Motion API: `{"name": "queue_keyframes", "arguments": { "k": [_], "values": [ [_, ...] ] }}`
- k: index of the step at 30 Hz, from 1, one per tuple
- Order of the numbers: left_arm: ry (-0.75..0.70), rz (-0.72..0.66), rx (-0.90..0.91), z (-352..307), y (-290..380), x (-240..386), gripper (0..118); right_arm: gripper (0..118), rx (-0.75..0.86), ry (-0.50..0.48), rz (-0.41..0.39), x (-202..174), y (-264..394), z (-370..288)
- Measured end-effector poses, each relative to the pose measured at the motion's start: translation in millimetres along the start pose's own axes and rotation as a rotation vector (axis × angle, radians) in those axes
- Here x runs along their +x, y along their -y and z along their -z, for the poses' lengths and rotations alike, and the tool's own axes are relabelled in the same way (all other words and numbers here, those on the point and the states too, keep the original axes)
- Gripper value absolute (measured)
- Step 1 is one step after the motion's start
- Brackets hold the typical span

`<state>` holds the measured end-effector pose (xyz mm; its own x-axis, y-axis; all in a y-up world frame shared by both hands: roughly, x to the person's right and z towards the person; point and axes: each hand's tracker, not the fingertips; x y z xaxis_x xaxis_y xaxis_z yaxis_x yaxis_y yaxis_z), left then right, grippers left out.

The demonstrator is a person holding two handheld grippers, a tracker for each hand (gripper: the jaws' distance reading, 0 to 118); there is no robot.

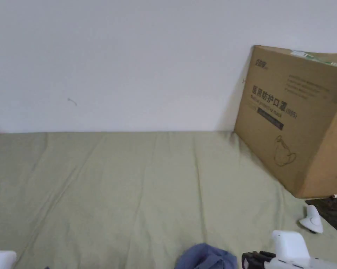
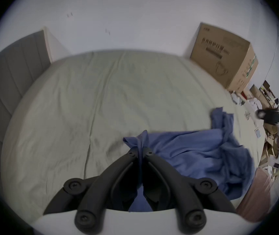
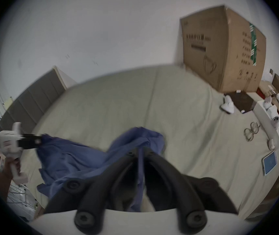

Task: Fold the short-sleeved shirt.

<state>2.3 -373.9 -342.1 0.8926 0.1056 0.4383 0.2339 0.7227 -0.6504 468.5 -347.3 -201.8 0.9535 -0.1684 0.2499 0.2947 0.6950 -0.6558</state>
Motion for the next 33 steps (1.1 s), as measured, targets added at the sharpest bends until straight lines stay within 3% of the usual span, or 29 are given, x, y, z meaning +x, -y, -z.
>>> {"name": "queue_keyframes", "arguments": {
  "k": [1,2,3,6,8,9,10,11,12,14,16,18,22,30,33],
  "values": [
    [0.016,-0.022,0.026,-11.4,-0.3,4.0,2,41,-0.058,-0.010,0.011,4.2,-8.5,17.0],
    [0.039,-0.049,0.046,-21.1,-1.1,7.0,2,98,-0.123,-0.047,0.060,10.3,-16.1,38.3],
    [0.042,-0.069,0.058,-27.5,0.7,7.8,2,118,-0.181,-0.051,0.124,16.2,-20.5,58.2],
    [0.034,-0.103,0.053,-37.6,-0.2,12.3,2,117,-0.264,0.021,0.292,28.3,-26.2,108.1],
    [0.030,-0.109,0.041,-38.8,2.2,12.3,2,113,-0.344,0.047,0.336,35.8,-26.0,142.9],
    [0.026,-0.106,0.034,-38.4,3.2,12.3,2,103,-0.383,0.064,0.334,36.9,-25.2,156.3],
    [0.013,-0.094,0.018,-37.3,-0.6,13.5,2,85,-0.422,0.085,0.320,40.5,-26.7,165.0],
    [-0.003,-0.084,0.001,-37.1,-0.5,13.8,2,70,-0.421,0.067,0.288,39.8,-26.5,167.3],
    [-0.010,-0.081,-0.006,-37.1,-0.5,13.4,2,58,-0.410,0.133,0.208,33.3,-26.6,162.9],
    [0.000,-0.089,-0.014,-38.1,-5.1,8.9,2,5,-0.352,0.091,0.073,23.6,-28.7,143.8],
    [0.000,-0.112,-0.019,-38.7,-7.6,5.0,2,5,-0.318,0.077,-0.008,21.2,-30.3,119.5],
    [0.000,-0.165,-0.011,-42.6,-12.2,-1.6,2,5,-0.269,-0.072,0.046,28.0,-36.6,90.0],
    [0.027,-0.237,0.043,-69.1,-29.5,-9.5,2,5,-0.095,-0.109,0.007,31.0,-60.0,8.7],
    [0.033,-0.175,0.227,-160.8,-90.8,8.4,2,5,0.147,-0.196,0.025,37.5,-118.1,-128.9],
    [0.006,-0.094,0.291,-188.9,-119.7,21.5,2,5,0.214,-0.178,0.032,43.0,-142.4,-161.7]
  ]
}}
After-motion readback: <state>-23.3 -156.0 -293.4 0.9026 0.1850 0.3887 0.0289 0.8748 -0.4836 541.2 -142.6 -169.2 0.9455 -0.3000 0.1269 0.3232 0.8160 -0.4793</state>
